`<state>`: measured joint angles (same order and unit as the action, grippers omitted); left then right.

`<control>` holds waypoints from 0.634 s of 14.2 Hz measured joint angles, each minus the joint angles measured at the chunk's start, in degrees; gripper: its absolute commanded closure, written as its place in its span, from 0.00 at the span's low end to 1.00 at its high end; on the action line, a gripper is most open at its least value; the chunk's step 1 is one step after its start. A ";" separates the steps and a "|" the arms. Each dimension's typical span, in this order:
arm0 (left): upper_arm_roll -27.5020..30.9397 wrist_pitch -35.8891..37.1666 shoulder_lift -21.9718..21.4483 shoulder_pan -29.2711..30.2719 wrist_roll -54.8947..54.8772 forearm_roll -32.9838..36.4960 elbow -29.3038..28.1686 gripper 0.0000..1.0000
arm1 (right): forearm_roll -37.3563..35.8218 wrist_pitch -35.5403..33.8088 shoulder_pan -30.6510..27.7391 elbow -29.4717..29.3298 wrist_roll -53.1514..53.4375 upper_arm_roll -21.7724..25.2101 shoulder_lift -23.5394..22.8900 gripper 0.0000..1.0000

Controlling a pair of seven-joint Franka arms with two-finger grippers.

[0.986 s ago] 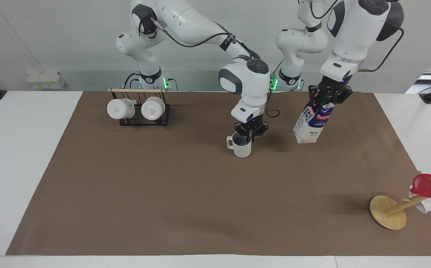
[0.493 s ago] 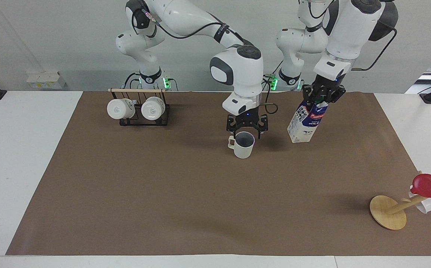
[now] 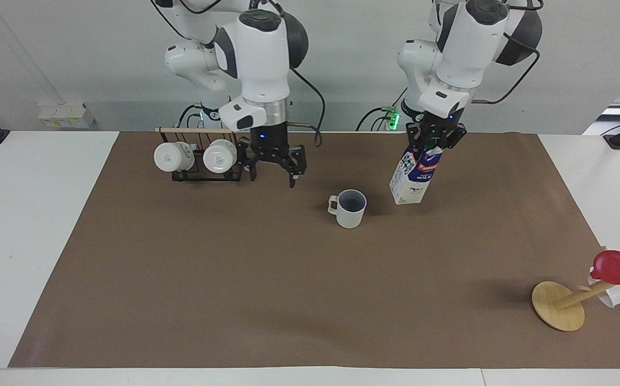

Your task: Place cup and milk on table

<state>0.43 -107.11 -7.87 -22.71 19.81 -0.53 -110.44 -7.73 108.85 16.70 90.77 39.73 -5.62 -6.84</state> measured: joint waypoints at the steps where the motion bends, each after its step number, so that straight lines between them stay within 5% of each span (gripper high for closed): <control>1: 0.00 -1.16 0.96 -0.54 0.72 0.00 -0.19 0.64 | 1.32 -2.36 -2.92 0.11 -3.30 0.04 1.53 0.00; 5: 0.00 -6.51 4.76 -1.34 1.63 0.00 -2.18 0.65 | 5.79 -9.42 -12.95 0.54 -16.31 0.14 6.41 0.00; 9: 0.11 -9.73 5.63 -1.56 1.82 0.23 -5.07 0.65 | 6.12 -10.70 -15.04 1.16 -21.32 0.13 6.87 0.00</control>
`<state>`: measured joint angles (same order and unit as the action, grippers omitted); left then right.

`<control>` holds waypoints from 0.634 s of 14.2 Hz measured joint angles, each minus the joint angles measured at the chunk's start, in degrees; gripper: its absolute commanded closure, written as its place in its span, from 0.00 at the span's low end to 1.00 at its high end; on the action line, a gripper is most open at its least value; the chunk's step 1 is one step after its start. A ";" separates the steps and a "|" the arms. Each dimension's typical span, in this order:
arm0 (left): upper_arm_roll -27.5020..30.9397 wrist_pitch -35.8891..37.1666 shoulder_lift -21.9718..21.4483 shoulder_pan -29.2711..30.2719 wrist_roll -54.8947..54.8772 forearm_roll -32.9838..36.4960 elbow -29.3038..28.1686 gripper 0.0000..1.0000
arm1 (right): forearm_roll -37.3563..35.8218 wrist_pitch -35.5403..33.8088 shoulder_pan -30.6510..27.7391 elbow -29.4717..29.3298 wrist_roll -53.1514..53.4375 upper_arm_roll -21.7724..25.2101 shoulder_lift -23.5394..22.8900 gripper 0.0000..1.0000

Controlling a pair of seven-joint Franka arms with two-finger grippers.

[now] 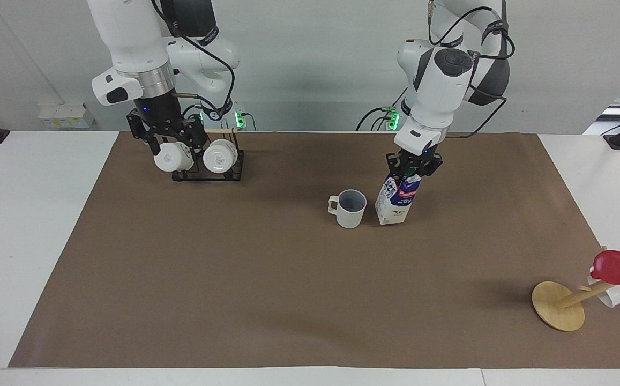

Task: Place cup and milk on table
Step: 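Lower the milk carton beside the mug and open the left gripper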

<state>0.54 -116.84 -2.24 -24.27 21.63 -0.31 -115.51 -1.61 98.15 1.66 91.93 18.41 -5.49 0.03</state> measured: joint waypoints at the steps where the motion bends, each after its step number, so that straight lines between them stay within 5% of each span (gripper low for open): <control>1: 0.00 -0.27 0.35 -0.16 0.35 0.38 -0.49 0.65 | 0.00 -0.28 -0.39 0.10 -1.00 -0.01 -0.01 0.00; 3: -0.04 -0.65 1.54 -1.02 1.57 0.95 -0.84 0.60 | 0.00 -1.59 -1.18 0.11 -2.14 0.00 -0.03 0.00; 5: -0.07 -0.81 1.90 -1.54 2.58 1.07 -0.73 0.10 | -0.06 -3.25 -1.61 -0.83 -2.34 0.01 -0.24 0.00; 6: -0.07 -0.81 1.90 -1.60 2.83 1.10 -0.73 0.00 | -0.06 -4.18 -1.68 -1.87 -2.36 0.01 -0.58 0.00; 9: -0.01 -0.73 1.91 -1.60 2.92 1.11 -0.68 0.00 | -0.06 -4.92 -1.70 -3.70 -2.36 -0.01 -1.54 0.00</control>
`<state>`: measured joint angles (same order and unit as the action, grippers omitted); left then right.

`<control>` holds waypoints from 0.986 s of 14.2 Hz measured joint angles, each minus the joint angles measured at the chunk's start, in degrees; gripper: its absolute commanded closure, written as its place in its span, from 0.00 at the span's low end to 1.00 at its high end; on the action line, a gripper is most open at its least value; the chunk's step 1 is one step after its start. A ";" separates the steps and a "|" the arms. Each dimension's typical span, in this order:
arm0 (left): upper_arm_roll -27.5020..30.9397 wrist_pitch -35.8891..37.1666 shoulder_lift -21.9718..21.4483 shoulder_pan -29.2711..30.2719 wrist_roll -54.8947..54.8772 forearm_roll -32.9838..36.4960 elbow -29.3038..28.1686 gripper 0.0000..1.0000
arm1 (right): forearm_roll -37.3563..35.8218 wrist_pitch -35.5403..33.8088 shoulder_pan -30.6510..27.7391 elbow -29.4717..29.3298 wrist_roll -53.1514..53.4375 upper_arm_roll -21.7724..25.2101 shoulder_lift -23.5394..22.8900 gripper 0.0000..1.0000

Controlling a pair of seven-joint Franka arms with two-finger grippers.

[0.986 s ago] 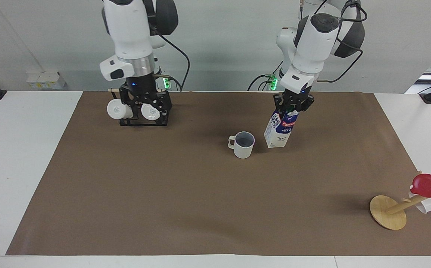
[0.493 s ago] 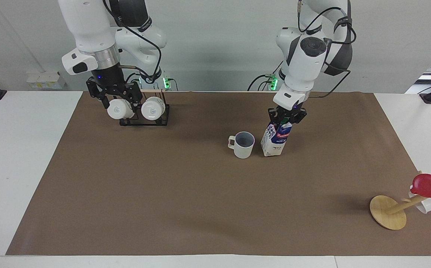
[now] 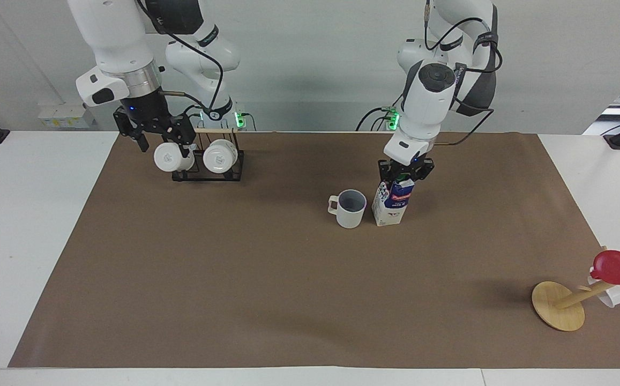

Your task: Place cup and milk on table

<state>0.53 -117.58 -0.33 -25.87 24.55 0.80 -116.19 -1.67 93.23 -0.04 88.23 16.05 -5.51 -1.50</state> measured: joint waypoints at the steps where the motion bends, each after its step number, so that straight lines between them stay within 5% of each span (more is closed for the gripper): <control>1: 0.07 0.26 -0.04 0.00 0.00 0.01 0.29 0.00 | 0.07 0.00 0.00 -0.06 0.00 -0.03 -0.16 0.00; 6: 2.04 11.76 -1.82 0.47 -3.02 0.20 9.34 0.00 | 0.10 -0.01 -0.24 -0.08 0.00 -0.04 -0.48 0.00; 14: 3.07 23.97 -5.59 11.82 -20.80 0.20 17.32 0.00 | 0.10 -0.02 -0.33 -0.11 0.00 -0.04 -0.48 0.00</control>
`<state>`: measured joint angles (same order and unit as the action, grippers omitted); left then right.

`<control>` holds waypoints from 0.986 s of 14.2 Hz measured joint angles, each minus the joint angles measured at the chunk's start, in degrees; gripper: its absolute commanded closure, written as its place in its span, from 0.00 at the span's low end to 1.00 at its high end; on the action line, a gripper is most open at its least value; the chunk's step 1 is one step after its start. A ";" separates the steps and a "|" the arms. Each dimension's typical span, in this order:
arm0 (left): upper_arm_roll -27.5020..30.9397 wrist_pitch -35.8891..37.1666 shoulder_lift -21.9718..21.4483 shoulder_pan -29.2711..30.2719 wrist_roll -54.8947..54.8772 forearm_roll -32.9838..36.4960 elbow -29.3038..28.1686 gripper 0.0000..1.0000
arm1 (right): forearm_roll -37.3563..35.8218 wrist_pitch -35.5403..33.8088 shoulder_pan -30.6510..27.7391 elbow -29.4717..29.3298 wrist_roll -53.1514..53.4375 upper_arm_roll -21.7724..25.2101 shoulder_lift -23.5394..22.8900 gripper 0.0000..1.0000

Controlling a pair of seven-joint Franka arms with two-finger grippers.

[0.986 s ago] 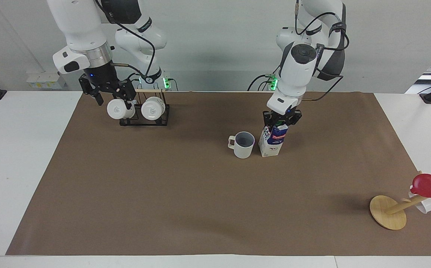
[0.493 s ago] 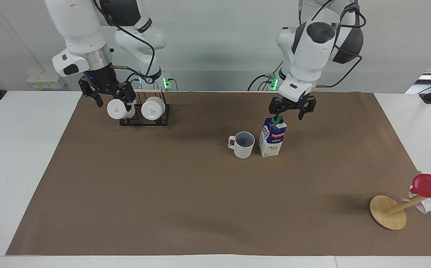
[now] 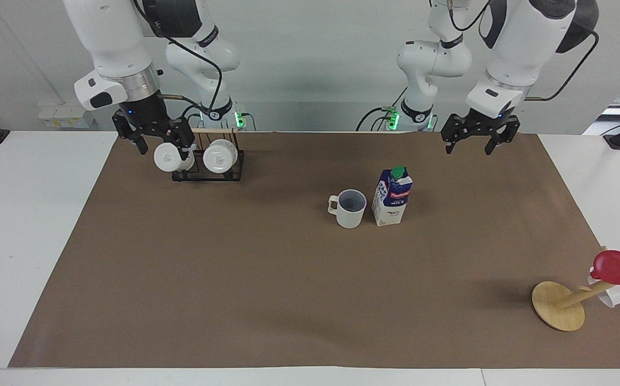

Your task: Place cup and milk on table

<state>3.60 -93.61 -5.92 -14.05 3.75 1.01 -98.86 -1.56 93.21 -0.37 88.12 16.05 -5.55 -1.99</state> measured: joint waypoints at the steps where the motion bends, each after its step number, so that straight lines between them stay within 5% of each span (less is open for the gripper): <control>1: 0.06 1.97 -0.28 0.98 -0.94 0.00 1.37 0.00 | 0.00 0.00 0.00 0.00 0.00 0.00 0.00 0.00; 6: -0.06 7.75 -0.74 1.79 -1.38 0.09 7.01 0.00 | 0.00 0.00 0.00 -0.01 0.00 0.00 0.00 0.00; 14: 0.10 9.02 -0.72 1.80 -0.76 0.14 7.32 0.00 | 0.00 0.00 0.00 -0.01 0.00 0.00 0.00 0.00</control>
<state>3.71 -84.59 -6.64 -12.25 2.99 1.15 -91.55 -1.56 93.21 -0.37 88.11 16.05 -5.55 -1.99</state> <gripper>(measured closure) 0.000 0.000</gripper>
